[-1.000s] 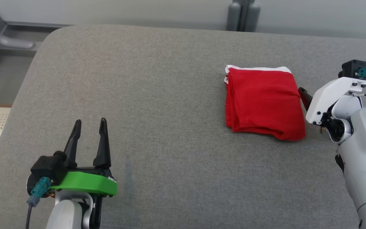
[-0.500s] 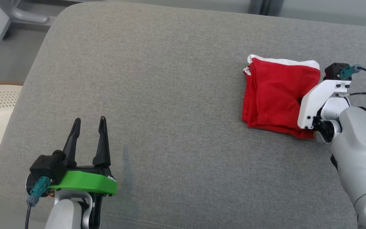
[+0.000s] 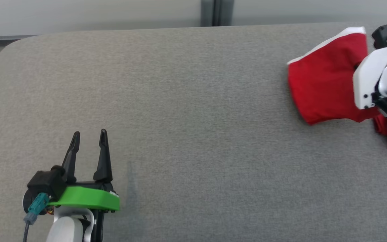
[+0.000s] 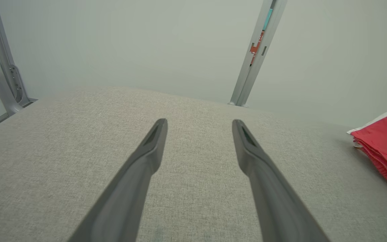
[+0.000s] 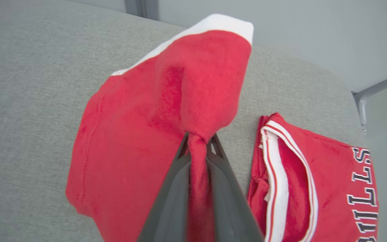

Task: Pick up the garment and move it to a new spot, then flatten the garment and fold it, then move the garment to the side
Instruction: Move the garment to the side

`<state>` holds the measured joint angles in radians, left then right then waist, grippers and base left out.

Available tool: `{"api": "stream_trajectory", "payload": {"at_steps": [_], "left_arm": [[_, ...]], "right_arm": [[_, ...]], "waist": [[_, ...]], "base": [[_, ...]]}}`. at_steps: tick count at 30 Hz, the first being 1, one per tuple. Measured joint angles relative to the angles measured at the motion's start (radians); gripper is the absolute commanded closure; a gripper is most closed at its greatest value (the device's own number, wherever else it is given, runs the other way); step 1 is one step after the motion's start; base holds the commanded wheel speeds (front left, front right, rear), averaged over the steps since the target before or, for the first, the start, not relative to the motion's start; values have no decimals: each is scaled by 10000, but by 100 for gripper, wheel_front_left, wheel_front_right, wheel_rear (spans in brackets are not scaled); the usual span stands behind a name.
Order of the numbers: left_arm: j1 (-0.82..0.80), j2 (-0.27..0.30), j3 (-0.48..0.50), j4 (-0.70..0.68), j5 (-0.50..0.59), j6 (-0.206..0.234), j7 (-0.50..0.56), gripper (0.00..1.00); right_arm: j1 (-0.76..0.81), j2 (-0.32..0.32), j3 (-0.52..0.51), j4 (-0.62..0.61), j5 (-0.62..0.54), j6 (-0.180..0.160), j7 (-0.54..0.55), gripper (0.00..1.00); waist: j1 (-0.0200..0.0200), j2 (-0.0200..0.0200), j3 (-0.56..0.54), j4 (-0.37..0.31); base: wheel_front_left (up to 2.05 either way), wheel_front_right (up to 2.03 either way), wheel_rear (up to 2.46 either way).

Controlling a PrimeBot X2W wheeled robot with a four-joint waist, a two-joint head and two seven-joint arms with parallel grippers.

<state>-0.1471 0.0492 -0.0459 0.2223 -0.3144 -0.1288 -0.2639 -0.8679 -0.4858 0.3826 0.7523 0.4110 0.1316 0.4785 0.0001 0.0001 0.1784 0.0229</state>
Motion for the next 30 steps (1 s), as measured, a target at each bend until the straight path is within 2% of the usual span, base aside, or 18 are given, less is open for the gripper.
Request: {"api": "stream_trajectory", "payload": {"at_steps": [6, 11, 20, 30], "left_arm": [[-429, 123, -224, -69, 50, 0, 0, 0], [-733, 345, -307, -148, 36, 0, 0, 0], [-1171, 746, -470, -470, 27, 0, 0, 0], [-1298, 1072, -493, -882, -19, 0, 0, 0]], "right_arm": [[-193, -1168, 198, -199, -25, 0, -360, 100], [-232, -1498, 19, 125, -171, 0, -1055, 100], [-321, -2529, 351, 238, -773, 0, -2136, 100], [-336, -3016, 19, 629, -1766, 2, -3039, 100]], "waist": [[0, 0, 220, -888], [0, 0, 827, -1241], [0, 0, 2024, -1471], [0, 0, 2898, -1542]], "base": [[0, 0, 0], [0, 0, 0], [0, 0, 0], [0, 0, 0]]}}
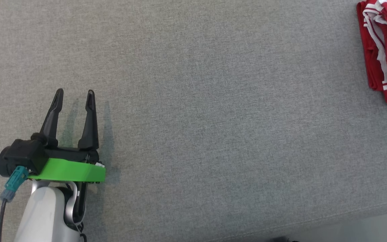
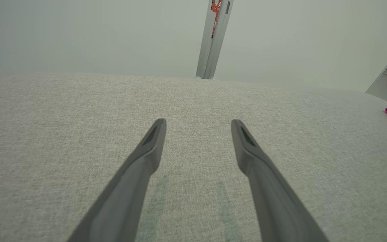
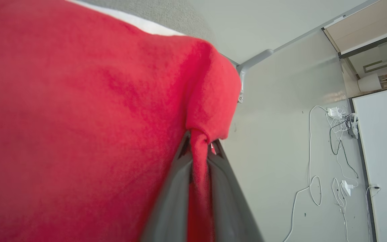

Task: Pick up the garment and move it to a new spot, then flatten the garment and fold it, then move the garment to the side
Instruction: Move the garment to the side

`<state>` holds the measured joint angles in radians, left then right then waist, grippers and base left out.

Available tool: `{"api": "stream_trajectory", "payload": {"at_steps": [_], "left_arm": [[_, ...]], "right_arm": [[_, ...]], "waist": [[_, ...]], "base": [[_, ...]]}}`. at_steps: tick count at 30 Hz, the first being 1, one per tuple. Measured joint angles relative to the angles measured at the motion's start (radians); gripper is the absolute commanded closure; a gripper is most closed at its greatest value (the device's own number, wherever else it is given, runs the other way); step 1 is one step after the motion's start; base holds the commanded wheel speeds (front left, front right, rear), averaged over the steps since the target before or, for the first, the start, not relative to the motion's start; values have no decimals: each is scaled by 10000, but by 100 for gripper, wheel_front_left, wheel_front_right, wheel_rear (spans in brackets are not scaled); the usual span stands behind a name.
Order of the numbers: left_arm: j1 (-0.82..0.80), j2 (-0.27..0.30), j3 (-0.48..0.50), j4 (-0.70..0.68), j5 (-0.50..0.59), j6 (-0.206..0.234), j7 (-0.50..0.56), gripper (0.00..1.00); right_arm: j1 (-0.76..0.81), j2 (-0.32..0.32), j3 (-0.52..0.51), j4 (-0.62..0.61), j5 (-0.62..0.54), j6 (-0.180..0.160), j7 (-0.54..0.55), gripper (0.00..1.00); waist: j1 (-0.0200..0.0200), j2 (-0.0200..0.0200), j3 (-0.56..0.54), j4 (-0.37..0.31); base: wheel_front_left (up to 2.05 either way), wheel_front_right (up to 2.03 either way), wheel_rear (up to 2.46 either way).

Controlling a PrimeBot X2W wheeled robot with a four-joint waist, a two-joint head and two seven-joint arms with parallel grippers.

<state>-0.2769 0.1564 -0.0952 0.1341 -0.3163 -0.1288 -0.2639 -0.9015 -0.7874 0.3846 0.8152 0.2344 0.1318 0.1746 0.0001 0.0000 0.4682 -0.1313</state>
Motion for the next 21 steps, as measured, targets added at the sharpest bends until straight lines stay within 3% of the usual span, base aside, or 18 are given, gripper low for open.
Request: {"api": "stream_trajectory", "payload": {"at_steps": [1, 2, 11, 21], "left_arm": [[0, 13, 6, -15, -4, 0, 0, 0], [0, 19, 6, -21, -12, 0, 0, 0], [44, -165, -13, 171, -73, 0, 0, 0], [826, -679, 261, 698, -165, 2, 0, 0]], "right_arm": [[50, 10, -142, 75, -88, 0, -125, 85], [108, 19, -257, 113, -180, 0, -205, 0], [742, 267, -1446, 123, -1400, -2, -1340, 0], [2496, 1764, -2752, -1051, -844, -2, -2872, 0]], "waist": [[0, 0, 28, 5], [0, 0, 34, 13], [-1, 0, -499, 118], [-1, 0, -1971, 435]], "base": [[0, 0, 0], [0, 0, 0], [0, 0, 0], [0, 0, 0]]}}
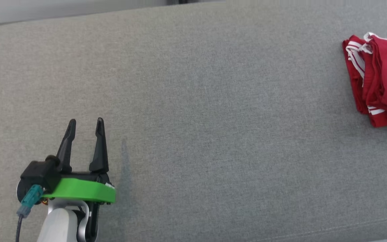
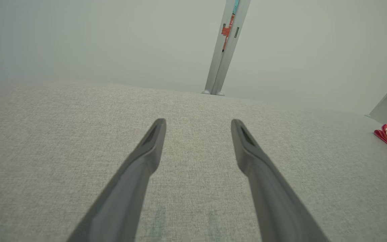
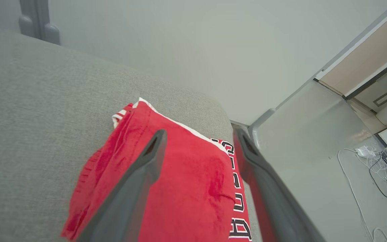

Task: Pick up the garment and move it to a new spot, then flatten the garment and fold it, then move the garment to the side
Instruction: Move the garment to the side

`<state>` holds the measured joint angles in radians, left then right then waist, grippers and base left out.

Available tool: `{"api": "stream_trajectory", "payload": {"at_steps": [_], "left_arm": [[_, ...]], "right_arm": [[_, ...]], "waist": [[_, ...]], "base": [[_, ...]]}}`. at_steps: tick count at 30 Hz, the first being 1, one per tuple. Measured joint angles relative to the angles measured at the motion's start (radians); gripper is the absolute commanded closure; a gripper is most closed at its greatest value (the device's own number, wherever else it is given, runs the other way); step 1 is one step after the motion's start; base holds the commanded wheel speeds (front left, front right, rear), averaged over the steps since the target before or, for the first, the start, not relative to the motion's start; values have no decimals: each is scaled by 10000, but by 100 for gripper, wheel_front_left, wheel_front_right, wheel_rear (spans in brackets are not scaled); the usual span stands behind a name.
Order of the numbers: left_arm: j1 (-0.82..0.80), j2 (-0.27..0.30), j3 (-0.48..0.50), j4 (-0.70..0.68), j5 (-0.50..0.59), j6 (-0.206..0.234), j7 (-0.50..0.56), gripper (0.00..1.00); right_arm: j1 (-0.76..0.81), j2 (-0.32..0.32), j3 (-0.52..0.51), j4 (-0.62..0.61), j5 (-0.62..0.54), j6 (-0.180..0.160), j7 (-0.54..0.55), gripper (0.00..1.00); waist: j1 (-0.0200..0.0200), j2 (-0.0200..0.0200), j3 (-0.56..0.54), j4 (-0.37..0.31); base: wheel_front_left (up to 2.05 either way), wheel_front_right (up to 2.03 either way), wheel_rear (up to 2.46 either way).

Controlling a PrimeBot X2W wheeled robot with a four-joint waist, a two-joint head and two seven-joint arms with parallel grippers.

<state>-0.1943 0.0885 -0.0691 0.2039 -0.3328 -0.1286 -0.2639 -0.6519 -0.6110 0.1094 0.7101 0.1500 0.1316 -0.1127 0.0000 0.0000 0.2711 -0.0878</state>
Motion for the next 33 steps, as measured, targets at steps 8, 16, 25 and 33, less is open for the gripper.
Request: {"api": "stream_trajectory", "payload": {"at_steps": [8, 16, 25, 33], "left_arm": [[781, -121, 270, 211, 113, 0, 0, 0], [1270, -159, 384, 337, 368, 0, 0, 0], [1591, -257, 407, 644, 435, -2, 0, 0], [1733, -334, 362, 650, 326, -2, 0, 0]], "right_arm": [[2410, 1588, -366, -2633, 777, 0, -579, 0], [4663, 3177, -844, -4426, 922, 0, -562, 0], [6355, 4433, -1459, -5649, 579, 0, -341, 0], [6692, 4759, -1672, -5985, 384, 0, -59, 0]], "waist": [[0, 0, -1309, 388], [0, 0, -2299, 831], [-1, 0, -2773, 1312], [-1, 0, -2949, 1182]], "base": [[0, 0, 0], [0, 0, 0], [0, 0, 0], [0, 0, 0]]}}
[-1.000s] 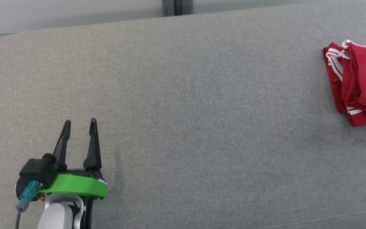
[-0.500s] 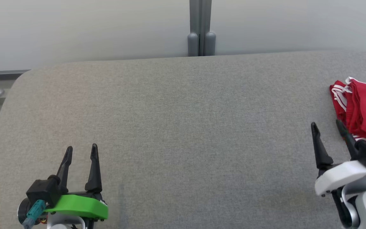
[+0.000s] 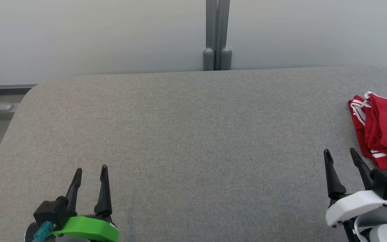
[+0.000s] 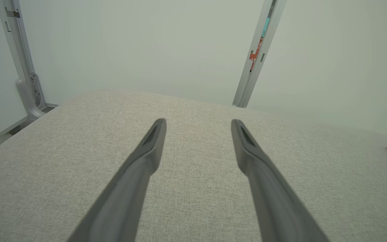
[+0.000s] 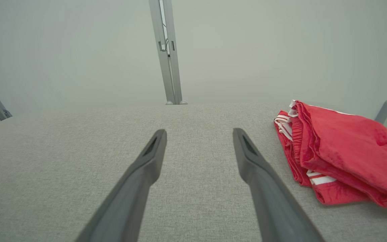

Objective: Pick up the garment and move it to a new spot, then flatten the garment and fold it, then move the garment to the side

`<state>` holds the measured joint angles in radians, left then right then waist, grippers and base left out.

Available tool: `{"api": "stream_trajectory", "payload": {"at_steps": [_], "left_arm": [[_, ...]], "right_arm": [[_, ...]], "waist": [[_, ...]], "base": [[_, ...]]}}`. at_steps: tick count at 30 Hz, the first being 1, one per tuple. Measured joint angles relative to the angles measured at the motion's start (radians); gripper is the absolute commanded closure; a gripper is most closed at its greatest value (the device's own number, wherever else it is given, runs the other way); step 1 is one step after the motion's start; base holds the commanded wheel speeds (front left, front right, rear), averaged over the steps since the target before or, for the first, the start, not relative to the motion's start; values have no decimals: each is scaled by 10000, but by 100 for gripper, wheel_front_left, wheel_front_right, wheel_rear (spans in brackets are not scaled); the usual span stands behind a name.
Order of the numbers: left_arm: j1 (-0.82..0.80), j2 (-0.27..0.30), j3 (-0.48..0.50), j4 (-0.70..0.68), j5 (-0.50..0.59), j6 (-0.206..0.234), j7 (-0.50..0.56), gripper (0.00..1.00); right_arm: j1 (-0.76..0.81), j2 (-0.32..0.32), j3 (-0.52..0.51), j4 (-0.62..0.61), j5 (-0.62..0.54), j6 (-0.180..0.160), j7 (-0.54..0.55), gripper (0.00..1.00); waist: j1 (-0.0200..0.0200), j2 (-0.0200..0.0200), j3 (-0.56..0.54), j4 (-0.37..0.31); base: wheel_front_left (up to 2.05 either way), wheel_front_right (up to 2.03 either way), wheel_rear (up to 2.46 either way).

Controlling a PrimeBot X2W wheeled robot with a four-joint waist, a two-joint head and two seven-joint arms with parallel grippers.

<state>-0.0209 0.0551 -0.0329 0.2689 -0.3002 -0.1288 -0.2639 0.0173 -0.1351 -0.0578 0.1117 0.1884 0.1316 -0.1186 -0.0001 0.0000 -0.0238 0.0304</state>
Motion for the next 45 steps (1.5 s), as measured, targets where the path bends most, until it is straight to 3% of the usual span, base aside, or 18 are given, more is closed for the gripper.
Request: {"api": "stream_trajectory", "payload": {"at_steps": [32, 33, 40, 45], "left_arm": [[5, -29, -267, -35, -222, 0, 0, 0], [5, -31, -270, -25, -219, 2, 0, 100], [210, -90, -326, 560, -261, 2, 36, 100], [222, -92, -263, 560, -1135, 2, 284, 100]], "right_arm": [[142, 232, 90, 244, 71, 0, 119, 0], [150, 251, 96, 278, 79, 0, 117, 100], [424, 433, 102, 917, 151, 0, 138, 100], [400, 472, 58, 982, 1083, 0, 322, 100]], "waist": [[0, 0, -45, 7], [0, 0, -50, 2], [0, 0, -47, -2], [0, 0, -35, -14]], "base": [[0, 0, 0], [0, 0, 0], [0, 0, 0], [0, 0, 0]]}}
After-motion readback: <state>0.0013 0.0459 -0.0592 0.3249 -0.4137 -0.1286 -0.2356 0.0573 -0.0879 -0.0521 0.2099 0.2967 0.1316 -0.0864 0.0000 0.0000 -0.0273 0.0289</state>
